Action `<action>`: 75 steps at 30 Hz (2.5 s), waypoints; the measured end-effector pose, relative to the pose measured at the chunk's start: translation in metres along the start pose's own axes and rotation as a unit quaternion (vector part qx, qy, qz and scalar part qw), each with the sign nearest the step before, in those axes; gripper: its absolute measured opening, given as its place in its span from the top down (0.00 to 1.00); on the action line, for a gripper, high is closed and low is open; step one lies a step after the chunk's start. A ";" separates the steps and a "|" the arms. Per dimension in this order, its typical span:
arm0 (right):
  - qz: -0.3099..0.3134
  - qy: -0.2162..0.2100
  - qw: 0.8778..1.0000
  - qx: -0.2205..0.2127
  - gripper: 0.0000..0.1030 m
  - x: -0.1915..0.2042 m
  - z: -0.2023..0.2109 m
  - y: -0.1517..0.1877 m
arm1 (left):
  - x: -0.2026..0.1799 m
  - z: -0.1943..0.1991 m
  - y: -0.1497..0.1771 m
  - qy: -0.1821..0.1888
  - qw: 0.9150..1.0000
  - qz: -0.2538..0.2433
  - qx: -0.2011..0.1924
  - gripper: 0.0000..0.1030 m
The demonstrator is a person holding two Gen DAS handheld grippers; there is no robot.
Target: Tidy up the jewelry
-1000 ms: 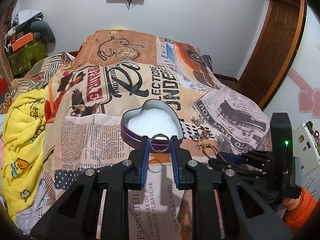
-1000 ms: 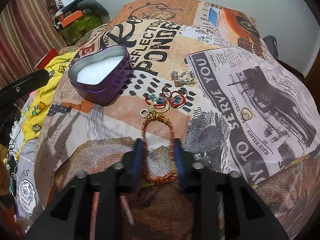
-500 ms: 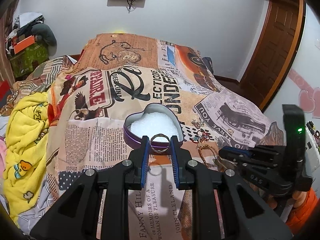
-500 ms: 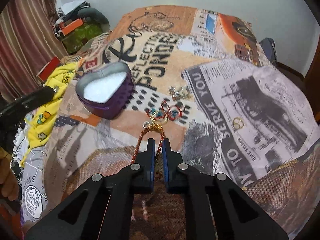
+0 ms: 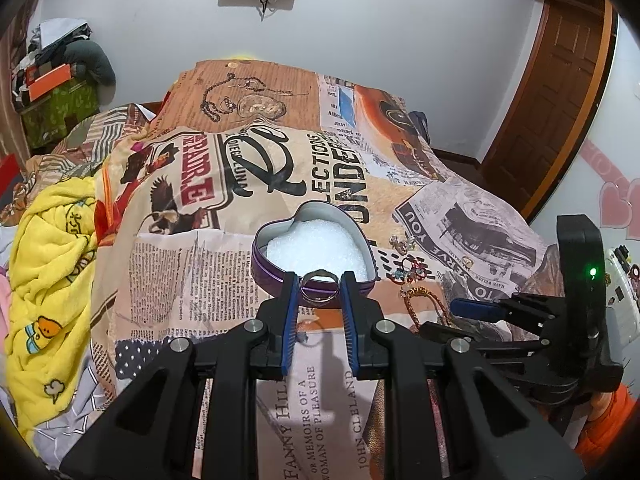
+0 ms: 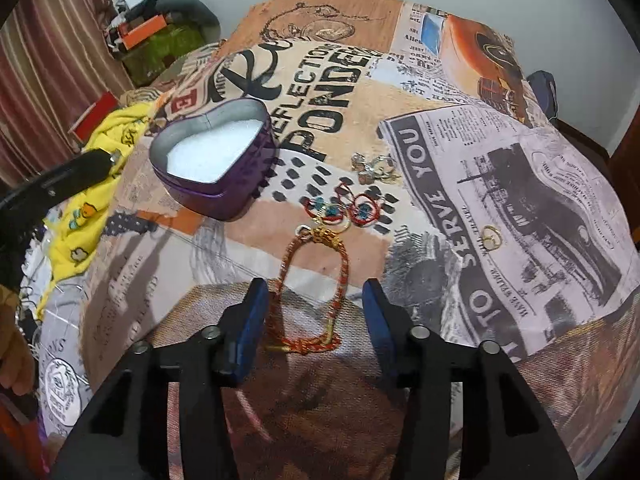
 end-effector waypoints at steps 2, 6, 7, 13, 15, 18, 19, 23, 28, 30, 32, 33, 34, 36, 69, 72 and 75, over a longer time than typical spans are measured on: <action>-0.001 -0.006 1.000 -0.005 0.56 0.000 -0.001 -0.003 | 0.000 -0.001 0.000 -0.001 1.000 -0.002 0.001 0.81; 0.003 0.006 1.000 0.007 0.56 -0.003 -0.019 -0.011 | -0.001 -0.003 0.001 -0.001 1.000 -0.002 0.001 0.81; 0.001 0.003 1.000 0.004 0.55 -0.004 -0.023 -0.011 | -0.001 -0.003 0.001 -0.001 1.000 -0.002 0.001 0.81; 0.005 0.015 1.000 -0.022 0.88 -0.007 -0.024 -0.013 | -0.002 -0.004 0.001 0.002 1.000 -0.003 0.003 0.81; 0.007 0.014 1.000 -0.025 0.90 -0.007 -0.023 -0.013 | -0.002 -0.004 0.002 0.002 1.000 -0.003 0.005 0.81; 0.006 0.011 1.000 -0.027 0.95 -0.008 -0.019 -0.012 | -0.001 -0.003 0.002 0.002 1.000 -0.005 0.005 0.81; 0.003 0.008 1.000 -0.027 0.95 -0.007 -0.019 -0.012 | -0.001 -0.001 0.003 0.001 1.000 -0.006 0.005 0.81; -0.007 -0.002 0.999 -0.034 0.95 -0.008 -0.010 -0.007 | 0.008 0.006 0.010 0.002 1.000 -0.002 0.011 0.81; -0.016 -0.010 0.999 -0.042 0.95 -0.008 0.000 -0.003 | 0.023 0.005 0.026 -0.010 0.999 0.002 0.033 0.81; -0.023 -0.013 0.999 -0.047 0.95 -0.010 0.006 -0.004 | 0.027 -0.002 0.030 -0.007 0.999 0.008 0.048 0.78; -0.029 -0.014 0.998 -0.053 0.95 -0.011 0.010 -0.005 | 0.029 -0.012 0.032 -0.008 0.998 0.013 0.061 0.76; -0.032 -0.016 0.998 -0.057 0.95 -0.012 0.013 -0.006 | 0.029 -0.019 0.032 -0.009 0.998 0.012 0.066 0.76; -0.033 -0.016 0.998 -0.060 0.95 -0.013 0.015 -0.007 | 0.028 -0.023 0.033 -0.010 0.997 0.011 0.070 0.76; -0.034 -0.017 0.997 -0.067 0.95 -0.013 0.020 -0.012 | 0.025 -0.033 0.032 -0.008 0.997 0.009 0.076 0.76; 0.009 -0.048 0.988 -0.144 0.95 0.025 0.051 -0.082 | 0.020 -0.004 -0.015 -0.013 1.000 -0.013 -0.005 0.80; 0.012 -0.052 0.987 -0.149 0.95 0.027 0.050 -0.091 | 0.017 -0.001 -0.023 -0.012 1.000 -0.017 -0.016 0.80; 0.013 -0.059 0.986 -0.154 0.95 0.029 0.049 -0.101 | 0.015 0.000 -0.032 -0.009 0.999 -0.023 -0.026 0.80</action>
Point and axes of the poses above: each gripper's, at about its wrist camera, not at the fingertips, and z roughly against the way its jaws point, x to its left, y to its underside, the point moved 7 cm from there along -z, roughly the way its jaws point, and after that the axes turned 9 degrees about z, right-handed, at the moved point
